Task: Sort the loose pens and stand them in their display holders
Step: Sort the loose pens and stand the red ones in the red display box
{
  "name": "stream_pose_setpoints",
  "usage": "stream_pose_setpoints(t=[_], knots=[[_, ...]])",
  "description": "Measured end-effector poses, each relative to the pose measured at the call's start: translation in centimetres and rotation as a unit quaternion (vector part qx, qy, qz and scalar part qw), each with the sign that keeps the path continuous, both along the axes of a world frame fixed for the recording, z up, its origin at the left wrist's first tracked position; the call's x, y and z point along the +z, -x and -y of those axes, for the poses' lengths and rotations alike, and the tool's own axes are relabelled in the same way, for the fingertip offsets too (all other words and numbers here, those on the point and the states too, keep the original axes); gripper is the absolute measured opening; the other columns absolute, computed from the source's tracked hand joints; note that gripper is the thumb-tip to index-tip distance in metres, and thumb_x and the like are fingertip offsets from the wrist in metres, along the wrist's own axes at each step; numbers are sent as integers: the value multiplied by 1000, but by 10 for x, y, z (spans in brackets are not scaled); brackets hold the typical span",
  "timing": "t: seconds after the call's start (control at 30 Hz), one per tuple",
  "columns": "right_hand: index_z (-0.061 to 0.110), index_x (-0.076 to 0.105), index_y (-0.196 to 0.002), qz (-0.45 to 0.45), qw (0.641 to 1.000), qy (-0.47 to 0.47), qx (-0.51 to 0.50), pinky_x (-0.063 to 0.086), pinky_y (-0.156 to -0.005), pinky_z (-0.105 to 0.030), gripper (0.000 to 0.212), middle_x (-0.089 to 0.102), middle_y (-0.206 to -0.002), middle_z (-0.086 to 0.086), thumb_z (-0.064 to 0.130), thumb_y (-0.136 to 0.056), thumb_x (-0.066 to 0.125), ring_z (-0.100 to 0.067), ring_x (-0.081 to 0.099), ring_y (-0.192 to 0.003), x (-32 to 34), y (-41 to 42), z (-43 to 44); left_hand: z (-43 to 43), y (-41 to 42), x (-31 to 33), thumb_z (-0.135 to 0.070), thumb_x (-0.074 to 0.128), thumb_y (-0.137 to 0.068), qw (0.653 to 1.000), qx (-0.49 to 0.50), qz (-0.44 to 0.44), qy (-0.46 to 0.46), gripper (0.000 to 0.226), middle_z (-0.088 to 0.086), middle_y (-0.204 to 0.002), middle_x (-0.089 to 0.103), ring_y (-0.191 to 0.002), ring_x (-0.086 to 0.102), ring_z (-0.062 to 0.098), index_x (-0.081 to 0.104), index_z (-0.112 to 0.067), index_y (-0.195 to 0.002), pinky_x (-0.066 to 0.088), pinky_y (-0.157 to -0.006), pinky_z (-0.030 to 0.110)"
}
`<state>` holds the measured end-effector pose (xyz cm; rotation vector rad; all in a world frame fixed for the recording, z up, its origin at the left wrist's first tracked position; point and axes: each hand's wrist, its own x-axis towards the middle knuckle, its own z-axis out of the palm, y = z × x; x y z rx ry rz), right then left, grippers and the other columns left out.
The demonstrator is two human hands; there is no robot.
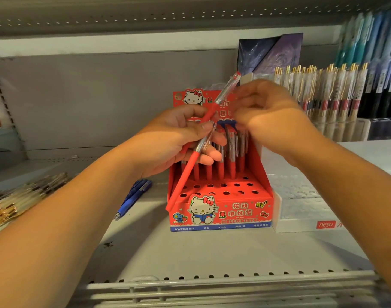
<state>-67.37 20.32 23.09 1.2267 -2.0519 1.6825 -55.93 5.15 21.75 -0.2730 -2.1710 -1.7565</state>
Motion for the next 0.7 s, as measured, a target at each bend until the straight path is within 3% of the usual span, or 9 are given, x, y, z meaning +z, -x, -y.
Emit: stream_pose_setpoints(t=[0.07, 0.13, 0.2, 0.47, 0.7], knots=[[15, 59, -118, 93, 987, 89, 98, 57, -90, -40, 31, 73, -102, -8, 5, -89, 62, -21, 72, -93, 5, -4, -2, 0, 0, 0, -13, 52, -98, 1000, -5, 7, 6, 15, 15, -93, 74, -74, 74, 27, 57, -13, -112, 58, -62, 29], [12, 55, -123, 165, 955, 155, 192, 59, -84, -32, 32, 72, -102, -14, 3, -93, 60, -22, 73, -90, 6, -9, -4, 0, -1, -1, -14, 55, -96, 1000, -7, 15, 11, 18, 14, -92, 74, -73, 74, 27, 57, -13, -113, 58, -62, 29], [11, 53, -123, 185, 941, 172, 223, 59, -77, -29, 31, 72, -102, -16, 0, -95, 57, -23, 73, -86, 5, -13, -5, -2, -1, -2, -18, 60, -89, 1000, -12, 22, 16, 25, 14, -91, 74, -74, 74, 27, 57, -13, -114, 58, -62, 29], [10, 44, -118, 212, 915, 281, 196, 59, -70, -32, 30, 72, -96, -16, -9, -96, 44, -25, 73, -80, 13, -12, -9, -3, -3, 1, -21, 66, -82, 1000, 0, 23, 11, 33, 16, -96, 75, -79, 75, 28, 59, -8, -111, 59, -64, 29], [11, 52, -114, 203, 901, 340, 175, 60, -79, -40, 28, 68, -92, -13, -10, -96, 45, -30, 73, -85, 18, -1, -14, -3, -2, 2, -6, 63, -92, 998, 60, 12, 7, 6, 13, -90, 74, -78, 75, 28, 63, -6, -98, 59, -58, 30]])
